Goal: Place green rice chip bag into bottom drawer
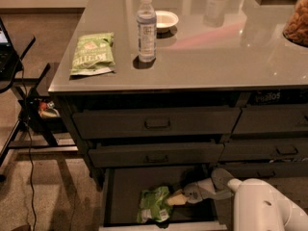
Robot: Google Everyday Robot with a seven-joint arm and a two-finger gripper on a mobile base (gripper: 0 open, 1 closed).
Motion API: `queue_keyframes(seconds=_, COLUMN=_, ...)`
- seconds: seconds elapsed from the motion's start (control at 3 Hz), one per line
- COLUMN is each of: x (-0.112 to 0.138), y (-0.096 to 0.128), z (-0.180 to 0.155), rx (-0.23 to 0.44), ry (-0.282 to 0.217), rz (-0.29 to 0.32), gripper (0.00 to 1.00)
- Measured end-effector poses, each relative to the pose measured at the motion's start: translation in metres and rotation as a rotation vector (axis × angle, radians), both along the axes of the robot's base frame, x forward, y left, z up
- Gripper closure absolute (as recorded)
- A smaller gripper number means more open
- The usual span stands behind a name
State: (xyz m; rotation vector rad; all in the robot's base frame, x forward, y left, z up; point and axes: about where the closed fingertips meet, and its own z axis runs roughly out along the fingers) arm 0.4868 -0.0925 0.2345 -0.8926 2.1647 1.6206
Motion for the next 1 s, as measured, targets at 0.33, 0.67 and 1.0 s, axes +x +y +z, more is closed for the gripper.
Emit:
queue_keyframes(seconds=0.33, x=0.0, y=0.0001, z=0.0, rx=0.0, ry=0.0, rz=0.0, gripper=0.13)
queue_keyframes(seconds=0.67, x=-0.0001, y=0.0003, z=-0.0001, rx=0.0, ry=0.0, rz=0.0, gripper=0.0)
queue_keyframes(seconds=1.0, x=-0.0001, y=0.0003, z=-0.0001, rx=0.0, ry=0.0, rz=0.0, gripper=0.0)
